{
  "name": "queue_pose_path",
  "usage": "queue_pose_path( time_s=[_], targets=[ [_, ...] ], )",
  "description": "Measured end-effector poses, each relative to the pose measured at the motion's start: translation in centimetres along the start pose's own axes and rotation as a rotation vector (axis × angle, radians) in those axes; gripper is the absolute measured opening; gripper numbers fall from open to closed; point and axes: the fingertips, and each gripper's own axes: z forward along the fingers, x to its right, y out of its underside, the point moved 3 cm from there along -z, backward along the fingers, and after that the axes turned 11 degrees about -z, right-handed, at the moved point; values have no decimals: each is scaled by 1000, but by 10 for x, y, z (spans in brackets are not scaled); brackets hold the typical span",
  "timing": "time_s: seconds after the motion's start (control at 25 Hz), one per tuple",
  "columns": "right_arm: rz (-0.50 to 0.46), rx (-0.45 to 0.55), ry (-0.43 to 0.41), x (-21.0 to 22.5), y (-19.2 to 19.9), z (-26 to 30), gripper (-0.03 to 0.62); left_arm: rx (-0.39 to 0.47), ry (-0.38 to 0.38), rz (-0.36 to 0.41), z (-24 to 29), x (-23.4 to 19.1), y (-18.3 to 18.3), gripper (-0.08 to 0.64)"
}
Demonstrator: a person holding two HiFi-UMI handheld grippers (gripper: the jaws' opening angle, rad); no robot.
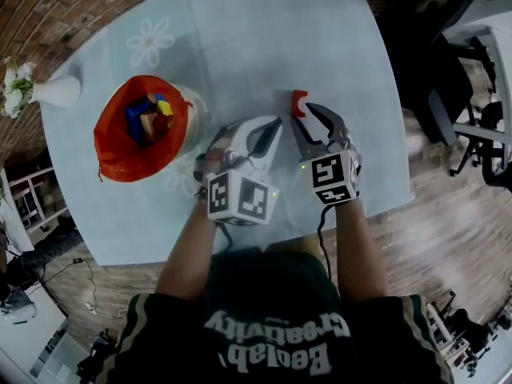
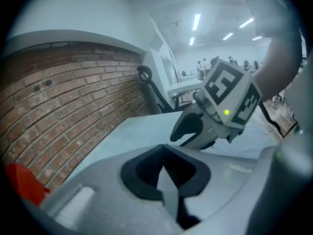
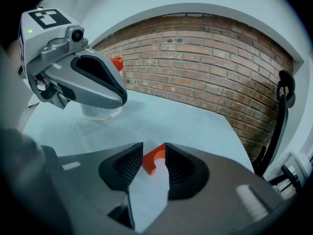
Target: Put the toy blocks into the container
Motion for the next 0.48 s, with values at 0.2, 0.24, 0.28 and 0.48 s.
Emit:
queue_pose_path(
  time_s=[0.2,0.24,0.28,0.48],
  targets=[
    [17,2,-33,-4,8,19,153,-26,15,-32,11,-5,17,5],
    [23,10,-37,-5,8,20,155,-30,18,-40,12,-5,20,5],
    [25,15,-38,-6,8,21,158,-32,20,-49,13,-6,22,5],
    [6,1,-50,-12,7,21,169,-36,9,-68,14,-11,27,5]
  ],
)
